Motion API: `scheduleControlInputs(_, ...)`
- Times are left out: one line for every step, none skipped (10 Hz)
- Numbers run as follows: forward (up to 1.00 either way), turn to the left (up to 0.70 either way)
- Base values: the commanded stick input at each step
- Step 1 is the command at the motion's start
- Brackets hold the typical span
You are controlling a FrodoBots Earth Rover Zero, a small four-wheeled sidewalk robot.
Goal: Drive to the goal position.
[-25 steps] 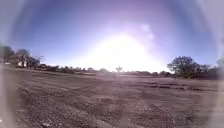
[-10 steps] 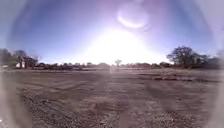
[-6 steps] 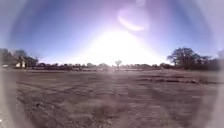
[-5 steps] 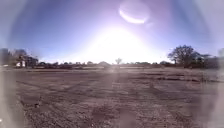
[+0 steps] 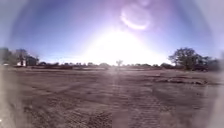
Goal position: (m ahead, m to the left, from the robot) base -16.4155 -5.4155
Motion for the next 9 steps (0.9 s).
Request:
scheduleControlInputs(0.5,0.0)
scheduleControlInputs(0.5,0.0)
scheduleControlInputs(0.5,0.07)
scheduleControlInputs(0.5,0.2)
scheduleControlInputs(0.5,0.33)
scheduleControlInputs(0.5,0.39)
scheduleControlInputs(0.5,0.45)
scheduleControlInputs(0.5,0.11)
scheduleControlInputs(0.5,0.08)
